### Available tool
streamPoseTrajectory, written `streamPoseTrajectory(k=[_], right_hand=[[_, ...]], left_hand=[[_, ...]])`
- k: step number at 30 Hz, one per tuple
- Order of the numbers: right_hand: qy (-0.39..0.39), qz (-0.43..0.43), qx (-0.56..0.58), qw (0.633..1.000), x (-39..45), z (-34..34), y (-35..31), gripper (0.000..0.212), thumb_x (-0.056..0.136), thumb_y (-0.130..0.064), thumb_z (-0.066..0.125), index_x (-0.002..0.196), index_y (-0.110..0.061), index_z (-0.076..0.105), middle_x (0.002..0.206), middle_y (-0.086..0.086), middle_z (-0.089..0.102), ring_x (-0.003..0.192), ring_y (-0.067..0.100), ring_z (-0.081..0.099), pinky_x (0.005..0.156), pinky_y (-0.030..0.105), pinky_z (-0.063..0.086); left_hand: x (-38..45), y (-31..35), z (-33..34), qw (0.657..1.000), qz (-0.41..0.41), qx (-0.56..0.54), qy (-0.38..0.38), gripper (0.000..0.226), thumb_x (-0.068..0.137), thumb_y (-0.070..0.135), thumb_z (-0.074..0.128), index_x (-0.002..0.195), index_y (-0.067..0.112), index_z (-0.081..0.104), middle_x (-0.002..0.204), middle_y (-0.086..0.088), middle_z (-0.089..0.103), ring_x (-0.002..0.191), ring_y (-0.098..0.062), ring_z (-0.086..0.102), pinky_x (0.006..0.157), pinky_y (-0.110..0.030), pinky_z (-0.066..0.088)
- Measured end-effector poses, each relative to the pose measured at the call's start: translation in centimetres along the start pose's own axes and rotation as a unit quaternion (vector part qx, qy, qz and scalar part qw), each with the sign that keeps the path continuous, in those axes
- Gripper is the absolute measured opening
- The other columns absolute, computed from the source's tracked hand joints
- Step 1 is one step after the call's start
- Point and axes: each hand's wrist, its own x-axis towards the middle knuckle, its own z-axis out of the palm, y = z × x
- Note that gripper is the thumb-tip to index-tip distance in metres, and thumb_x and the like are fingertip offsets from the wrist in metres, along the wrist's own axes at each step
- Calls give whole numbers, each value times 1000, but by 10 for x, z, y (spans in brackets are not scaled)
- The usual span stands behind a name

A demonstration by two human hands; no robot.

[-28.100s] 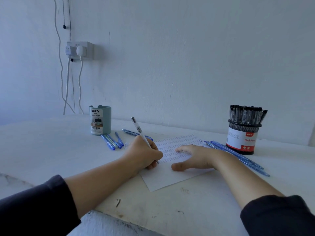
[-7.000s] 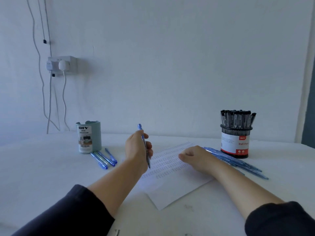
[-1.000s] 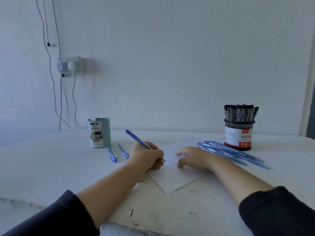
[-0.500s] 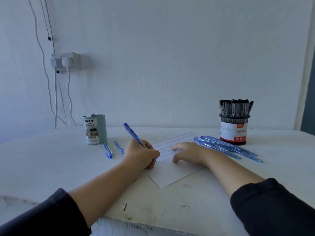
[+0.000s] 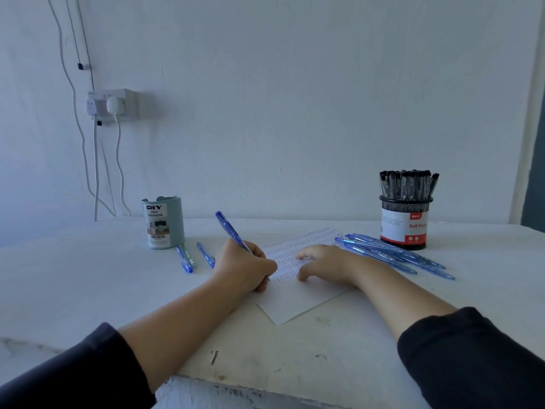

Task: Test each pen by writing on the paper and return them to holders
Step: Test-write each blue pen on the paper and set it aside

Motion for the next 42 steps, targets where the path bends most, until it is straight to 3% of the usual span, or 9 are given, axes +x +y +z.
streamPoseTrajectory(k=[11,17,26,36,42], right_hand=[[-3,-7,-13,1000,-1,-1,0,48,82,-33,61,126,-14,55,135,6,52,125,23,44,107,43,33],[-6,-1,-2,1000,2,0,2,55,80,-37,62,133,-30,50,143,-3,44,133,18,36,110,40,31],[-7,-6,4,1000,1,0,2,51,80,-35,62,129,-23,53,140,-1,47,130,20,39,109,41,32],[-6,-6,1,1000,1,0,1,51,79,-36,62,129,-30,52,139,-2,47,129,19,39,108,41,32],[-2,-10,-2,1000,-2,-1,0,48,82,-32,61,126,-14,55,135,6,52,126,23,43,108,43,33]], left_hand=[[0,-1,0,1000,12,-3,0,6,70,-4,63,69,2,62,52,-11,60,38,-15,53,49,-22,52],[0,-1,0,1000,11,-8,9,10,70,-4,62,64,3,59,46,-9,58,38,-16,52,51,-23,51],[-1,-1,0,1000,14,3,4,9,66,-3,59,62,5,57,46,-9,57,40,-18,52,51,-24,49],[-3,0,1,1000,18,10,-3,6,68,-4,61,67,1,61,50,-13,58,39,-18,51,50,-24,50],[-3,0,0,1000,16,16,-3,5,68,-4,62,69,1,61,51,-13,57,36,-17,49,49,-23,48]])
